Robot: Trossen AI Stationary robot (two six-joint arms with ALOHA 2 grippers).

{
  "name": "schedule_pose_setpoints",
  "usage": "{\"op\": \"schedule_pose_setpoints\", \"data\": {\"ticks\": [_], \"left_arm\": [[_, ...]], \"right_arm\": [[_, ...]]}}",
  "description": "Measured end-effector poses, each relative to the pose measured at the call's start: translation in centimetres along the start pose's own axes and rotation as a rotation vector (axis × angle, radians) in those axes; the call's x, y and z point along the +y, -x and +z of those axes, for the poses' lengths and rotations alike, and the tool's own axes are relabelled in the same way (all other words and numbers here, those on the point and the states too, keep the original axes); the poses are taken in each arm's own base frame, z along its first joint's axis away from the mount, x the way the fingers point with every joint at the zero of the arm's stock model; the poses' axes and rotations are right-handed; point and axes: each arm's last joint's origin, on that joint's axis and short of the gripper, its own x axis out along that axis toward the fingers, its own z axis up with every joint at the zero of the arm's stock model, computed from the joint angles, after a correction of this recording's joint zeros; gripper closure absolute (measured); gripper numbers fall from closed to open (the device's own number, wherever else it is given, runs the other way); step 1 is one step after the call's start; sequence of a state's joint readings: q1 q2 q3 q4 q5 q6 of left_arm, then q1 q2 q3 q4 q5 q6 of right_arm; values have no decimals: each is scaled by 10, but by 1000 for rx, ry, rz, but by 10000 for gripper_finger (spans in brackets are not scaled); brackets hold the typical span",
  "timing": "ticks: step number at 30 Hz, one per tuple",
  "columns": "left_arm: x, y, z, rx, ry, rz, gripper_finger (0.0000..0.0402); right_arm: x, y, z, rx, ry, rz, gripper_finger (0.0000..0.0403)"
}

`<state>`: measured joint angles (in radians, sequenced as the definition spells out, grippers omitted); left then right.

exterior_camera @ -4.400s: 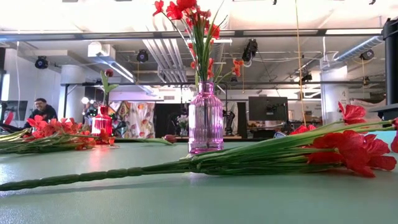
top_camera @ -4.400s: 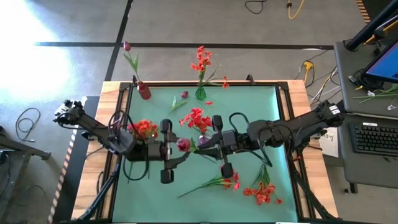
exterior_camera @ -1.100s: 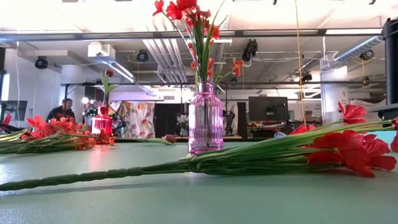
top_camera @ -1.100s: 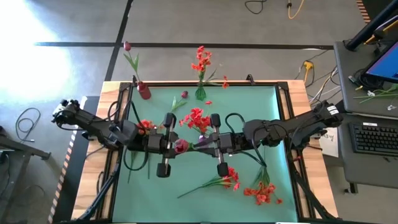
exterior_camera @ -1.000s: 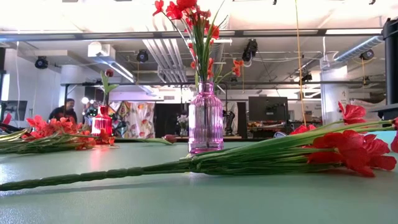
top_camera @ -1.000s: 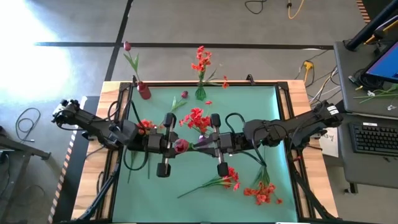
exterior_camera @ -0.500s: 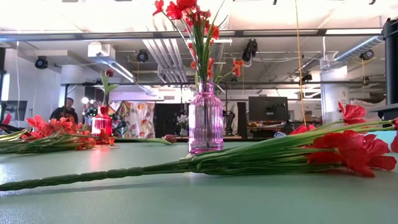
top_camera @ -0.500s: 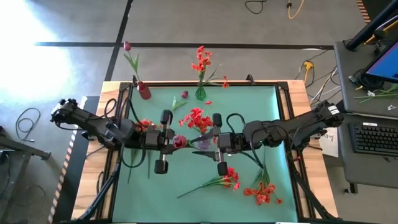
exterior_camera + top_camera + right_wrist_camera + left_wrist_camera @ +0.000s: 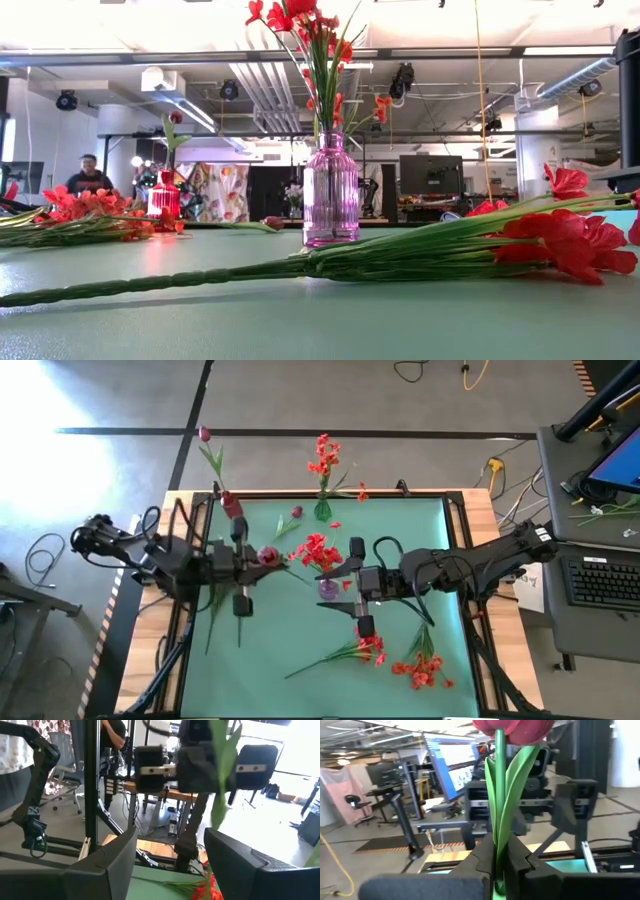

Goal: Sort flowers into vase by color
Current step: Put the right pink flower into the red vase

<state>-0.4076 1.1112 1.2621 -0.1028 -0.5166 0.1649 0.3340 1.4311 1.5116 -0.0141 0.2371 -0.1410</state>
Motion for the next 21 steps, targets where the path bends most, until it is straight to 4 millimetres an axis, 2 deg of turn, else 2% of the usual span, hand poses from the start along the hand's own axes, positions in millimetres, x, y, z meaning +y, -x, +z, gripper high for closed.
{"op": "schedule_pose_setpoints", "data": {"ticks": [6, 11, 18, 21], "left_arm": [[16, 23, 8, 2, 18, 29, 402], [33, 49, 8, 87, 11, 113, 401], [55, 74, -9, 264, -30, 528, 401], [62, 76, -15, 313, -65, 603, 401]], "right_arm": [[-2, 5, 3, -1, -32, -1, 167], [-4, 11, 7, 1, -38, -1, 161], [-10, 27, 13, 37, -29, -51, 160], [-13, 35, 15, 56, -22, -86, 159]]}}
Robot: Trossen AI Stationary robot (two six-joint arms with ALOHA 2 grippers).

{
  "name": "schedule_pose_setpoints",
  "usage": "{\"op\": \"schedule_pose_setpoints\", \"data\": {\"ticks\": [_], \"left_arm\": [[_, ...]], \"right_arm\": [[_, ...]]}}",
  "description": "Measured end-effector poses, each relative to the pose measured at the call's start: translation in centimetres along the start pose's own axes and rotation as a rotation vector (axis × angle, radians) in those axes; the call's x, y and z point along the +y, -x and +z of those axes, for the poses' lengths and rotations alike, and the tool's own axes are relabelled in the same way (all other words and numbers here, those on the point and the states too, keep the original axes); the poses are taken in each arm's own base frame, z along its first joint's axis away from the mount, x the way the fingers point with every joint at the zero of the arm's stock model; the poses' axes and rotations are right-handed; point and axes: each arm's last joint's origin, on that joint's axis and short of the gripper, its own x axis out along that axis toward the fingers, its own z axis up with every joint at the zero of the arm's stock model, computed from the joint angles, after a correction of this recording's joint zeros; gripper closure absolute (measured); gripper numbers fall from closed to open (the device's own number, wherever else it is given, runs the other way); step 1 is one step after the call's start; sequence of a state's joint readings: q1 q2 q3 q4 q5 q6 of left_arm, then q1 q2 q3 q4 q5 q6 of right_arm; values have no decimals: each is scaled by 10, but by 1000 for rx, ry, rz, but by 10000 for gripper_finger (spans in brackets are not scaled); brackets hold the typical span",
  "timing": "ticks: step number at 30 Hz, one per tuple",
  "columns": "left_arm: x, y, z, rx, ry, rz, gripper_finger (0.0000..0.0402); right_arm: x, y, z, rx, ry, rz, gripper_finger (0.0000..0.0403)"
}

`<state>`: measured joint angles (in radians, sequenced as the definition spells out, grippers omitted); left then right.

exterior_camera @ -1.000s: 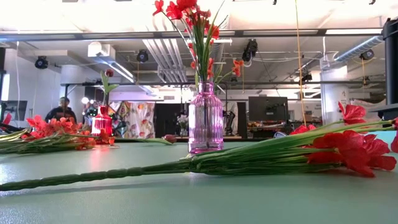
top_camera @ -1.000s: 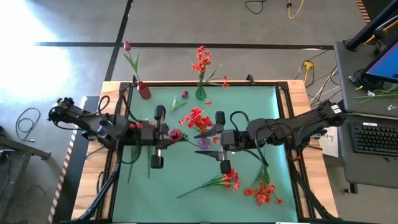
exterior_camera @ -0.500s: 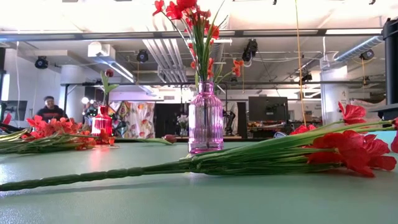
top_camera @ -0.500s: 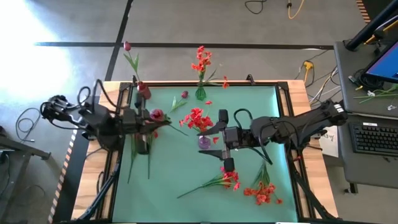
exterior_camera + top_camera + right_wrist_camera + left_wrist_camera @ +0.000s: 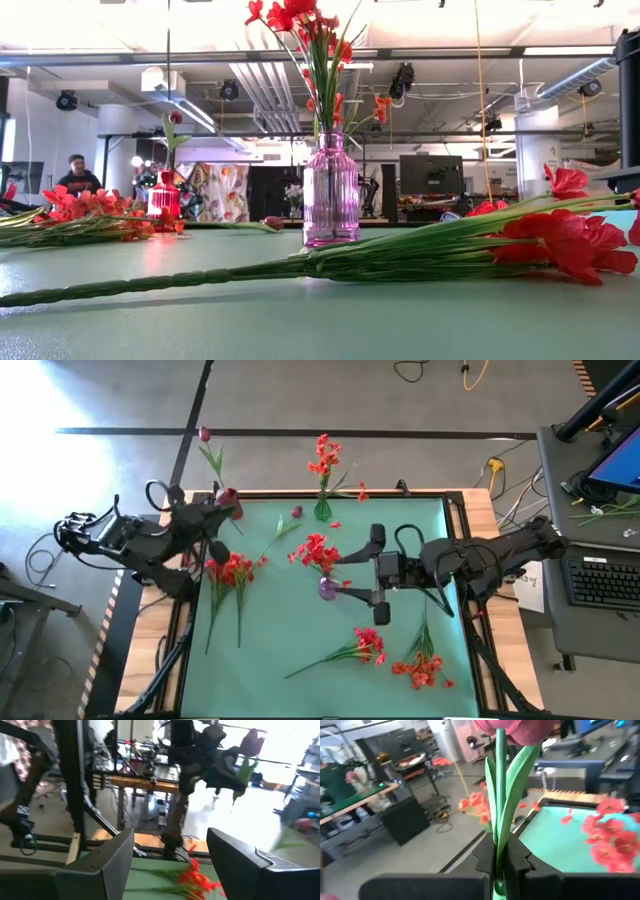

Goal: Sort flowers into vase by color
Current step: Put the right pink flower into the red vase

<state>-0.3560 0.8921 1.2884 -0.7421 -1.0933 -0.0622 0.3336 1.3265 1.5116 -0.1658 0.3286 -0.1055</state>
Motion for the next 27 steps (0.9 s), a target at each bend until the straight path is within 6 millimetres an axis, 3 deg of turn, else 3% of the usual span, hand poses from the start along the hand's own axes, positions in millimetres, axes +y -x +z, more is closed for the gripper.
{"op": "schedule_pose_setpoints", "data": {"ticks": [9, 15, 21, 27], "left_arm": [[26, -29, -4, 81, 35, 263, 401], [55, -58, -7, 134, 135, 288, 401], [81, -91, -15, 123, 200, 252, 401], [100, -110, -38, 182, 180, 337, 401]], "right_arm": [[-4, 9, 0, 43, 39, -36, 158], [-6, 4, -5, 70, 85, -41, 159], [-25, 1, -19, 202, 147, -91, 164], [-49, -1, -32, 322, 114, -162, 164]]}}
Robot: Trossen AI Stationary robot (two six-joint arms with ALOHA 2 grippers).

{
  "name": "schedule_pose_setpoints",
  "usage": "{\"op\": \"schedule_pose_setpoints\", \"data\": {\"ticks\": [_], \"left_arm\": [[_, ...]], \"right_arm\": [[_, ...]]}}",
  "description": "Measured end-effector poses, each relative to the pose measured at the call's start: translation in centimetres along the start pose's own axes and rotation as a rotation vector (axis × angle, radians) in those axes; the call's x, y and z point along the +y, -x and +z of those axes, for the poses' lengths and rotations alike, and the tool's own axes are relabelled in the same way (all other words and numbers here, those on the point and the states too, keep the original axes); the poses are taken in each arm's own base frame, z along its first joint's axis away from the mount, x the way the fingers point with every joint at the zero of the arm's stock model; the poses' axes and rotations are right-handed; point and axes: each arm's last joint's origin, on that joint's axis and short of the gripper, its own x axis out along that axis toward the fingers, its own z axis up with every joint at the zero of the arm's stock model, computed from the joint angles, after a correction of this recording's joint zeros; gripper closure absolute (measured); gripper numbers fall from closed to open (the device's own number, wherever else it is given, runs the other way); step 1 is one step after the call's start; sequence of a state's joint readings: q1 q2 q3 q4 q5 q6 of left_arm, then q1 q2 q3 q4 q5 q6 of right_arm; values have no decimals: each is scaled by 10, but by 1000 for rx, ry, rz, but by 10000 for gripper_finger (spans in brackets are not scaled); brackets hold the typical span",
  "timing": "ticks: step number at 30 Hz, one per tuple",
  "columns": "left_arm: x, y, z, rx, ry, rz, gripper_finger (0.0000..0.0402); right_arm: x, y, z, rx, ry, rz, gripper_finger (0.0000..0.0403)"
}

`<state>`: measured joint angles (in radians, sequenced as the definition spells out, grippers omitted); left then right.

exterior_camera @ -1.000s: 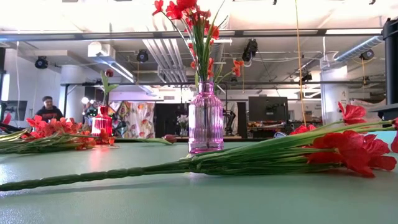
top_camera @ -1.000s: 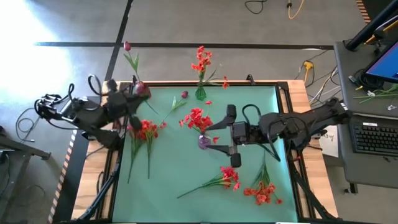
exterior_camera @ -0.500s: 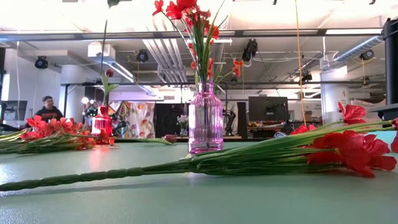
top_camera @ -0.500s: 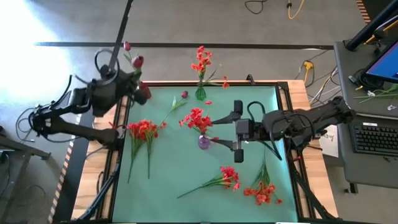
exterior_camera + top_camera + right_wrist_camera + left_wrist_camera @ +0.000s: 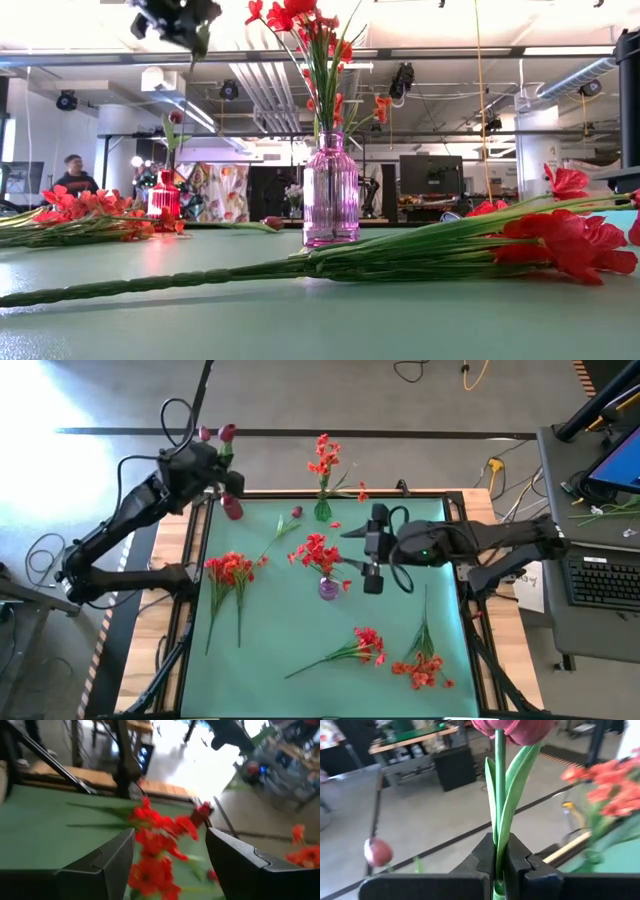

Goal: Sort flowers into vase by color
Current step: Put the right pink flower into the red vase

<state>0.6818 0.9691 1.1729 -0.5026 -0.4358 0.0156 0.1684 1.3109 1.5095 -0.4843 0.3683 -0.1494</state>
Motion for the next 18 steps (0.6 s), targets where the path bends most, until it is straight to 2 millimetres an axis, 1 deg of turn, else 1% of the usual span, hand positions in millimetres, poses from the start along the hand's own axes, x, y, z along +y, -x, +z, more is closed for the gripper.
{"op": "schedule_pose_setpoints", "data": {"ticks": [3, 5, 11, 14, 18], "left_arm": [[7, -10, -11, 11, 3, 52, 401], [11, -13, -15, -15, 21, 78, 401], [20, -17, -20, -104, 37, 138, 401], [26, -17, -21, -100, 39, 202, 401], [31, -18, -23, -80, 40, 246, 401]], "right_arm": [[-5, -3, -5, 27, -9, -17, 162], [-7, -4, -6, 32, -10, -21, 161], [-6, -7, -10, 46, -17, -22, 160], [-5, -8, -13, 56, -14, -21, 159], [-5, -9, -14, 58, -13, -20, 162]]}}
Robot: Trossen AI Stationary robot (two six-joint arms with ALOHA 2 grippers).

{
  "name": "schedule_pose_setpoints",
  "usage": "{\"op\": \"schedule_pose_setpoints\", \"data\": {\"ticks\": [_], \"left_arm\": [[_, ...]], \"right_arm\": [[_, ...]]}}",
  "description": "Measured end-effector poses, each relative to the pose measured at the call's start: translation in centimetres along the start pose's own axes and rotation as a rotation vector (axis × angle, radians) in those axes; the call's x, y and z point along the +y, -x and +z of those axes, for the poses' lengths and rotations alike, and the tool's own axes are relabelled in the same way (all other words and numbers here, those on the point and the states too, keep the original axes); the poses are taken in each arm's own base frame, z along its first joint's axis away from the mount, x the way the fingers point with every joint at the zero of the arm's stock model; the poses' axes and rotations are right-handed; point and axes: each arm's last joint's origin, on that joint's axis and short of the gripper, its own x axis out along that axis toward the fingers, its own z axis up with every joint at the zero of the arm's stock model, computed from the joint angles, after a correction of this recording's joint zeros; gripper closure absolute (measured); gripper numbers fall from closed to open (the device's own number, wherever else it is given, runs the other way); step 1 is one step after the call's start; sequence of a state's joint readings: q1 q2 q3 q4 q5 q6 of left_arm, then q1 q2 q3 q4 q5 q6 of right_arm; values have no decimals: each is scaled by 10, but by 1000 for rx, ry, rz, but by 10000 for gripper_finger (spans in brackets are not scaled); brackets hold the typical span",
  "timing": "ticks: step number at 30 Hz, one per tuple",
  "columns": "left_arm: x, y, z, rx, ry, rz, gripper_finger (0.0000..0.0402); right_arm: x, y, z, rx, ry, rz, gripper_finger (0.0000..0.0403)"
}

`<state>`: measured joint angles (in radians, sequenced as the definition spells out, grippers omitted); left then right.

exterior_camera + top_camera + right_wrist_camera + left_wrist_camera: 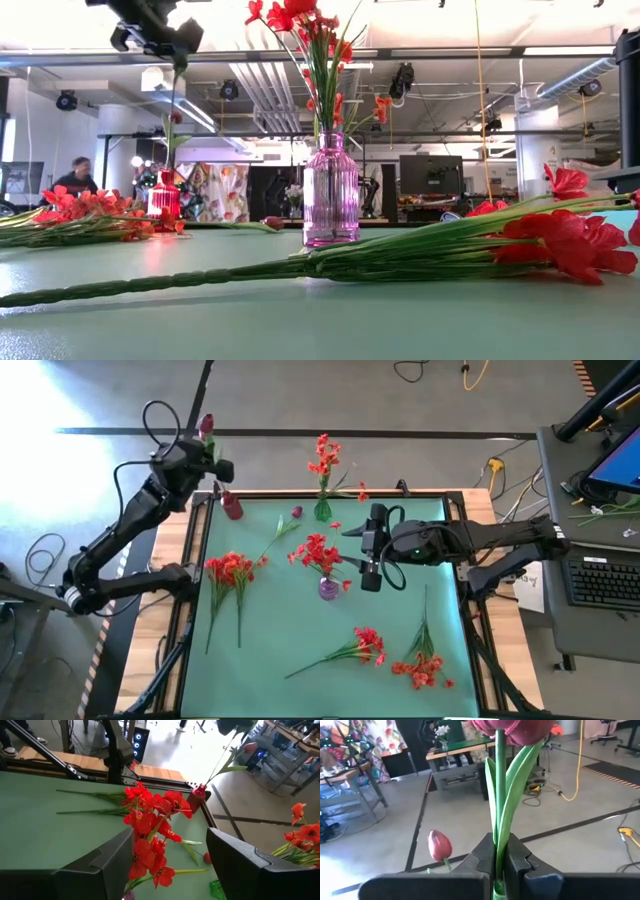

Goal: Sort flowers into vase by color
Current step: Put the right pink flower into the red vase

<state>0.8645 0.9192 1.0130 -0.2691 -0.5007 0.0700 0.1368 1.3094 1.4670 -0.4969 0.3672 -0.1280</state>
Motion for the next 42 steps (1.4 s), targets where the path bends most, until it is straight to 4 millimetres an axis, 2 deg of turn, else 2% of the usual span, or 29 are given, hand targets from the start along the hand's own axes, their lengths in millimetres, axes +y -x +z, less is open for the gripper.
{"op": "schedule_pose_setpoints", "data": {"ticks": [9, 34, 42], "left_arm": [[0, -11, -8, 43, 26, 29, 401], [-3, -19, -12, 67, 95, 46, 401], [-7, -29, -18, 107, 105, 100, 369]], "right_arm": [[0, 0, 0, 0, -6, 0, 159], [0, 0, 0, 0, -16, 0, 161], [0, 0, 0, 2, -25, 0, 157]]}}
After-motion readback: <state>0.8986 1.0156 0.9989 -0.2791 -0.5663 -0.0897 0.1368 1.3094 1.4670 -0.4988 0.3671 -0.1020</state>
